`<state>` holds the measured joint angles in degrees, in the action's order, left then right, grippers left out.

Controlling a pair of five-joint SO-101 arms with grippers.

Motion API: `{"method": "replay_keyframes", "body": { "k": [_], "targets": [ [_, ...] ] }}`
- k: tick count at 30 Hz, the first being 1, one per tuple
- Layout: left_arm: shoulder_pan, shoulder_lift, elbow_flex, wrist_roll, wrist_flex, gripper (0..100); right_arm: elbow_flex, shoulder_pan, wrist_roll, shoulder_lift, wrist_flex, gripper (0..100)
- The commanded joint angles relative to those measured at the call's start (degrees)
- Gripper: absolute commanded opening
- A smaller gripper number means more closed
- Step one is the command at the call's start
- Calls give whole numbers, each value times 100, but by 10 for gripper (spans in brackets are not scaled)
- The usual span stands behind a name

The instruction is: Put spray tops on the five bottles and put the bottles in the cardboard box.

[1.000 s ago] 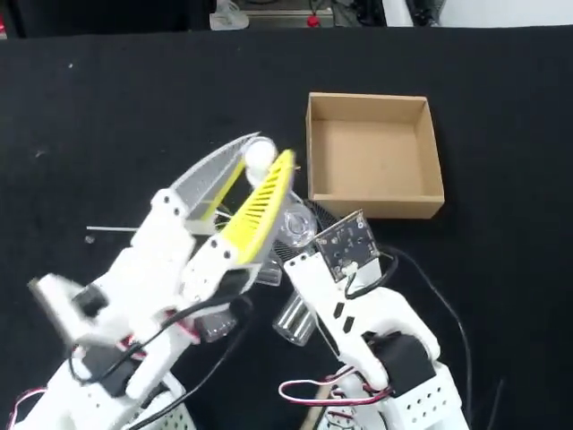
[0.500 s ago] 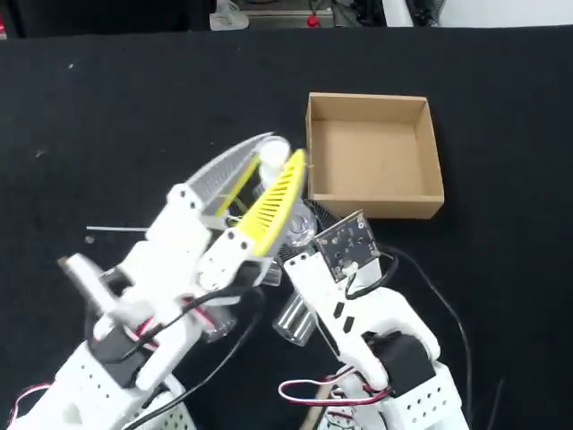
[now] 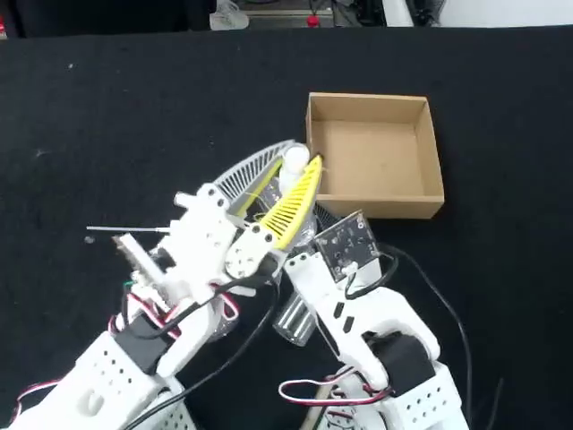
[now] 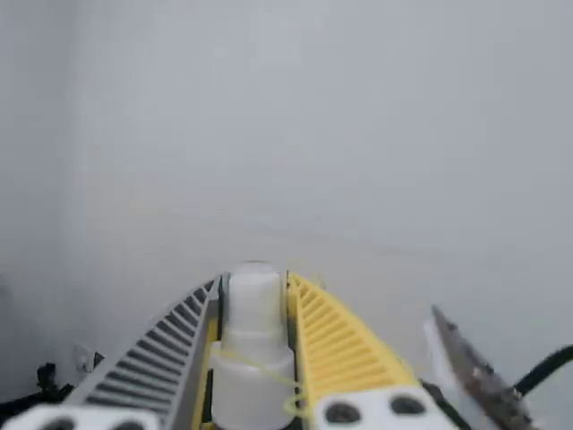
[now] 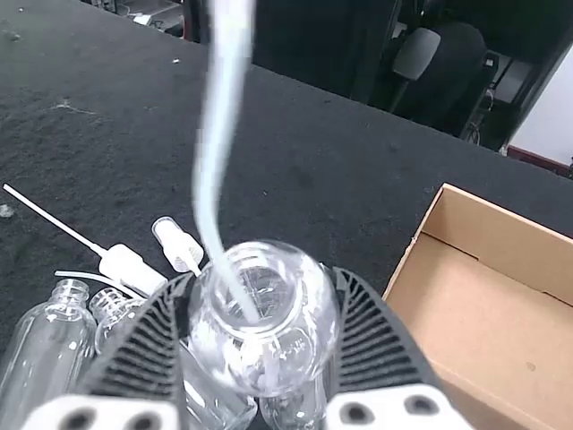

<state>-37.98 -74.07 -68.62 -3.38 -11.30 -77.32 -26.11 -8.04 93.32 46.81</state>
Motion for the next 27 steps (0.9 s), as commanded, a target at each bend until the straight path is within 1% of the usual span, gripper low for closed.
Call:
{"method": "replay_keyframes", "body": {
  "k": [1,15,21,27],
  "targets": [
    [-31,-35,-251,18,-149,30,31,-62,26,101,-149,11],
    [-40,-88,-769,9,-123,30,31,-62,53,101,-158,11],
    [-92,-967,-1279,44,-88,31,31,-62,44,101,-158,11],
    [-84,-1609,-1103,18,967,71,31,-62,26,101,-167,11]
  ]
}}
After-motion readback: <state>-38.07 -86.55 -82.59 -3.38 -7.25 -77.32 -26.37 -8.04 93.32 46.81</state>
